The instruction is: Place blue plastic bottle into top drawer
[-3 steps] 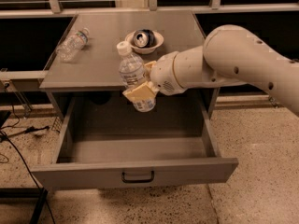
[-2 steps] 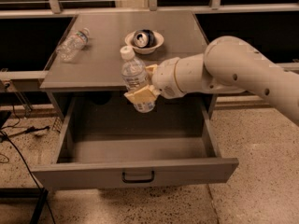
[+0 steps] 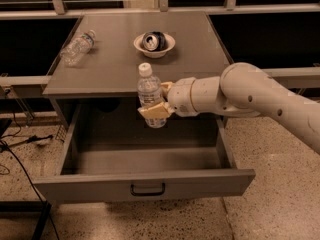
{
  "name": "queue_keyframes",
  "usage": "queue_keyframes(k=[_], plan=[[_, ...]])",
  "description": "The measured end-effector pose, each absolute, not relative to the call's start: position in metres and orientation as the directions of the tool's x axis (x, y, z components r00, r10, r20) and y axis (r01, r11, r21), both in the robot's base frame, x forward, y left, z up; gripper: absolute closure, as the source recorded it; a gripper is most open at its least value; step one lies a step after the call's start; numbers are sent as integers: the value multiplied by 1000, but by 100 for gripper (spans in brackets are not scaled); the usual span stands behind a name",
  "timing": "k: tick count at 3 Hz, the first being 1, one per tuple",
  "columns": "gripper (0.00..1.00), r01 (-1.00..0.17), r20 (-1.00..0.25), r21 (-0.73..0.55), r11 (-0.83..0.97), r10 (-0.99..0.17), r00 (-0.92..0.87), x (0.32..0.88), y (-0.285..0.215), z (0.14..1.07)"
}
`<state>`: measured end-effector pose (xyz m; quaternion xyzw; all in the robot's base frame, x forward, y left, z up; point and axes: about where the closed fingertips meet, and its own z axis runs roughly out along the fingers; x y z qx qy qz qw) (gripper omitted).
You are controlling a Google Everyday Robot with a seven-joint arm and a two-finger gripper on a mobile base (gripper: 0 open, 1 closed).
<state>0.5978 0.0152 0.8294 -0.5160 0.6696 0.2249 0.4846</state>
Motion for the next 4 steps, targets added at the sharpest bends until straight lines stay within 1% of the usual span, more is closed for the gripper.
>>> queue_keyframes(k=[1, 3, 4], plan=[[100, -911, -887, -173, 375, -462, -22, 600, 11, 811], [100, -915, -898, -78, 396, -427, -108, 588, 4, 749], [100, -915, -898, -78, 396, -426, -108, 588, 4, 749]])
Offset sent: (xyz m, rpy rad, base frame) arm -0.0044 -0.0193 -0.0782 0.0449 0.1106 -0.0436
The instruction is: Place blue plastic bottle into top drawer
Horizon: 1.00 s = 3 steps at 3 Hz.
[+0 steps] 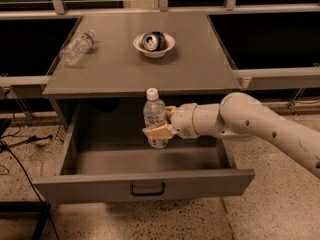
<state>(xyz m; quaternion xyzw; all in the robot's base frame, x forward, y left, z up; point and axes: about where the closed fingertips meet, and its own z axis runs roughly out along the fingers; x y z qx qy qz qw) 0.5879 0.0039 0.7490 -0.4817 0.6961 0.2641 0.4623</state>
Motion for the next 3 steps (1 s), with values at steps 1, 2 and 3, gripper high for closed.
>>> queue_keyframes(k=[1, 2, 3], plan=[[100, -918, -914, -64, 392, -393, -104, 585, 7, 736], [100, -922, -929, -44, 386, -355, -104, 582, 10, 719], [100, -928, -941, -30, 372, -323, -99, 589, 14, 699]])
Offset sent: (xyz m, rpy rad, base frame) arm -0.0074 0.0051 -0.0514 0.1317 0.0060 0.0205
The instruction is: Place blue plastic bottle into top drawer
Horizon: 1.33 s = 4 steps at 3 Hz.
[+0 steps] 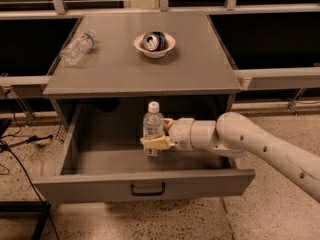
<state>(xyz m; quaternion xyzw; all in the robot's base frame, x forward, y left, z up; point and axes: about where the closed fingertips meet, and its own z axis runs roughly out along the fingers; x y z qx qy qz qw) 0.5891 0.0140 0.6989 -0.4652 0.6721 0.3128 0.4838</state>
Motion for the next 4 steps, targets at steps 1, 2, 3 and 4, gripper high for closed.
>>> queue_keyframes(k=[1, 2, 3, 4], plan=[[100, -932, -951, -18, 361, -294, -95, 599, 14, 680], [100, -935, -957, -10, 354, -275, -94, 607, 12, 667], [100, -935, -957, -10, 354, -274, -94, 607, 12, 670], [100, -936, -959, -16, 352, -269, -85, 608, 11, 670]])
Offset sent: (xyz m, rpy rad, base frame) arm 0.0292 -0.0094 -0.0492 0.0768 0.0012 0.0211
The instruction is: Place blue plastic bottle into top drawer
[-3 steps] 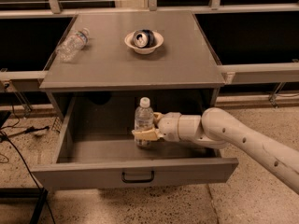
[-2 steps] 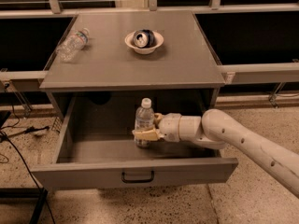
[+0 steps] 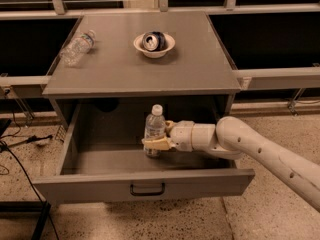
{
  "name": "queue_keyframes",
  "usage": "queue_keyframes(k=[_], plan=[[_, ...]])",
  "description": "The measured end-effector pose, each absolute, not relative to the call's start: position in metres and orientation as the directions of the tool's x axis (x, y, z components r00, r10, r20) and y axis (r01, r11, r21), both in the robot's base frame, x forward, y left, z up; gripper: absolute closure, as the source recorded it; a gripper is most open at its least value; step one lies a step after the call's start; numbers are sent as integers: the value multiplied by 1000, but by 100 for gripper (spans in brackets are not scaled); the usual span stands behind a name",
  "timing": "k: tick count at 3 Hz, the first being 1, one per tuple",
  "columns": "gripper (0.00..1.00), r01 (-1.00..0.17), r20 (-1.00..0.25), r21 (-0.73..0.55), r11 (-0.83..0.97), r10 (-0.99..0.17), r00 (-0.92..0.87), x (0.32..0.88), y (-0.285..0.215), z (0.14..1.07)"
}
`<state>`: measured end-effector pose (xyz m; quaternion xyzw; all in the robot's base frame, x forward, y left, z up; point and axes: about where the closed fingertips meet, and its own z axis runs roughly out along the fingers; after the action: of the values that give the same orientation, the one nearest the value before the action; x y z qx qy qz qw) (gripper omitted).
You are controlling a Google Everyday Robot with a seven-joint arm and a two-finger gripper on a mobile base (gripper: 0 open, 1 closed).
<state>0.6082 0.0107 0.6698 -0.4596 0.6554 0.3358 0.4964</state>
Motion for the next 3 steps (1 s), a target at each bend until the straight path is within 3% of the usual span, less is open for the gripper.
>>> queue_keyframes(k=[3], plan=[[100, -938, -962, -47, 344, -269, -50, 608, 8, 671]])
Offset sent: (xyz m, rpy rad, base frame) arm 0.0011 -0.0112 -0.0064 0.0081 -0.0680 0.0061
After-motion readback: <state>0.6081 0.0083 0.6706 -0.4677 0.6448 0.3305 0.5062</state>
